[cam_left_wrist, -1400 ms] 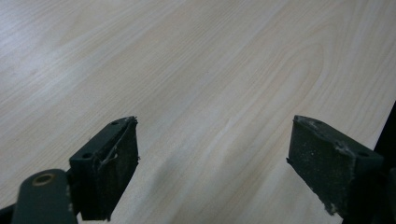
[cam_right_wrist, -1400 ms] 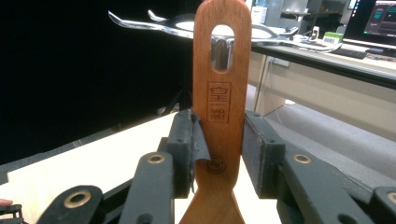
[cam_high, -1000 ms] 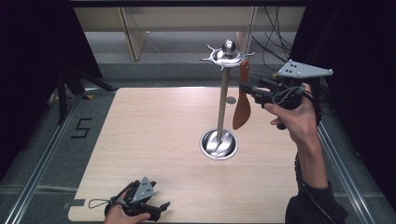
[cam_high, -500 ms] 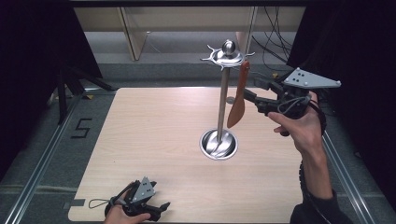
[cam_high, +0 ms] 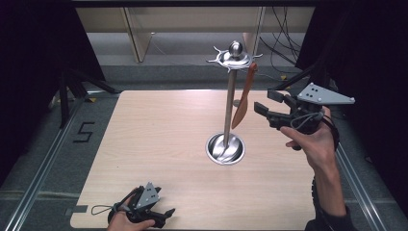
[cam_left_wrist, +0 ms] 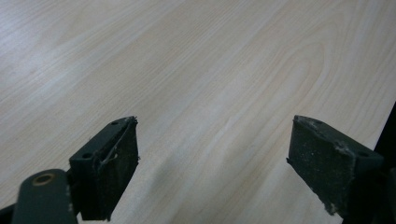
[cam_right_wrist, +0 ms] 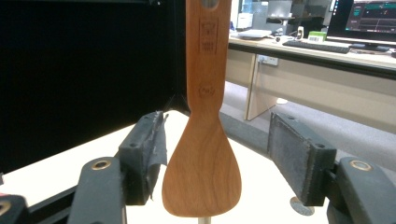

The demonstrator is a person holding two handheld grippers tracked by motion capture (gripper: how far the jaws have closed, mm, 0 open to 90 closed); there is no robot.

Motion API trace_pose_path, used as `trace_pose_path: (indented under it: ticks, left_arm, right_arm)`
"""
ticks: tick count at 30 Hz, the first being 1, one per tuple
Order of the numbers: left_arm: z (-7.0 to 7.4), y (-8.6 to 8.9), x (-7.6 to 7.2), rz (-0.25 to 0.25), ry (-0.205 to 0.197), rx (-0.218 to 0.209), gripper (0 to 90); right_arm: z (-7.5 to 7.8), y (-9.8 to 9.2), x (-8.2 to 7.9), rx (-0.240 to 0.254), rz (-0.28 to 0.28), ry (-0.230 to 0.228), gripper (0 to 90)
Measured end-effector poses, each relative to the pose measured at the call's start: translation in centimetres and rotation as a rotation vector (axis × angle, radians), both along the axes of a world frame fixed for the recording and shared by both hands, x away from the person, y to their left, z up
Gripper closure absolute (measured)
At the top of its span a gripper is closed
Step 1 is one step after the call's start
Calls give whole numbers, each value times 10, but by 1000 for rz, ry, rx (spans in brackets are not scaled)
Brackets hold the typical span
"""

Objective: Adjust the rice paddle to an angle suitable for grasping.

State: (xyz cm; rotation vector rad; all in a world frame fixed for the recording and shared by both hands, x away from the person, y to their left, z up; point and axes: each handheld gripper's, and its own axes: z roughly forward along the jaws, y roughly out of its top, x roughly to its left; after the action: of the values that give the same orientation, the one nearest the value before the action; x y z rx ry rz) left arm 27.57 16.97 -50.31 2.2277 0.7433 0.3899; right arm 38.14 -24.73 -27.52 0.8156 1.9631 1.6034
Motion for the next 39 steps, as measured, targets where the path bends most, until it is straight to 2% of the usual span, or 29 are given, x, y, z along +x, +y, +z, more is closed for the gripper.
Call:
trace_pose_path:
  ticks: [1, 3, 4, 5, 6, 7, 9, 12, 14, 15, 17, 18, 21, 22, 23, 24, 25, 27, 28, 29, 30, 31, 34, 35, 36, 37, 39]
  left_arm:
    - [0, 0, 0, 0, -1, -1, 155]
    - [0, 0, 0, -5, -9, -3, 156]
    - [0, -1, -1, 2, -3, -18, 156]
    - [1, 1, 1, -20, -21, 15, 155]
    - [1, 1, 1, -19, -22, 14, 155]
    - [1, 1, 1, -18, -22, 15, 155]
    - [0, 0, 0, 0, -1, 1, 155]
    - [0, -1, 0, 7, 2, -14, 156]
    - [0, -1, 0, 4, 5, -21, 155]
    - [0, -1, 0, 6, 7, -26, 156]
    - [1, -1, 1, 3, -4, -15, 155]
    - [1, -1, 1, 3, -4, -17, 155]
    - [0, -2, 1, 3, 4, -20, 155]
    - [0, -2, 1, 5, 6, -23, 155]
    - [0, -2, 2, -3, 4, -12, 155]
    - [0, -3, 1, -2, 7, -15, 155]
    - [1, -1, 3, -19, -13, 3, 155]
    - [0, -2, 1, 5, 16, -35, 155]
    - [1, -1, 1, 4, 2, -15, 155]
    - [0, -1, 1, 12, -2, -24, 155]
    - [0, -1, 1, 7, 0, -26, 155]
    - [0, 0, 2, 6, 0, -13, 155]
    - [1, -1, 1, 6, 2, -24, 155]
    - [1, -1, 1, 6, 0, -24, 155]
    - [1, -1, 1, 8, -4, -18, 155]
    - [1, -1, 1, 5, -5, -13, 155]
    - [1, -2, 0, 6, 4, -28, 155]
  right_arm:
    - [-2, 0, 1, -10, -3, -19, 370]
    - [-5, 0, 0, -14, -2, -12, 360]
    - [-7, 0, 0, -14, -7, -9, 360]
    - [-9, -2, 0, -29, -7, -23, 357]
    - [-10, -2, 0, -23, -4, -8, 355]
    - [-11, -2, 0, -25, -12, -17, 355]
    - [-12, -1, -2, -14, -10, 6, 349]
    - [-14, -1, -5, -24, -5, 7, 335]
    - [-16, -2, -6, -45, -9, -11, 325]
    - [-17, -2, -8, -41, -4, 8, 324]
    - [-20, -5, -10, -61, -14, -15, 322]
    - [-22, -5, -12, -52, 1, 19, 322]
    - [-31, -10, -13, -84, -7, 19, 321]
    - [-35, -9, -14, -72, 5, 52, 322]
    - [-39, -11, -14, -90, 5, 44, 321]
    - [-43, -11, -15, -95, 3, 58, 321]
    - [-46, -11, -15, -94, 1, 71, 319]
    - [-53, -13, -15, -108, -7, 83, 316]
    - [-55, -13, -15, -107, 3, 84, 316]
    - [-57, -15, -17, -117, -9, 101, 316]
    - [-59, -15, -17, -115, -14, 91, 315]
    - [-61, -17, -19, -120, -12, 110, 313]
    - [-69, -20, -21, -125, -25, 107, 310]
    - [-71, -22, -23, -134, -16, 130, 309]
    - [-74, -23, -24, -128, -28, 125, 306]
    - [-76, -25, -25, -142, -23, 147, 301]
    - [-81, -28, -26, -146, -31, 153, 291]
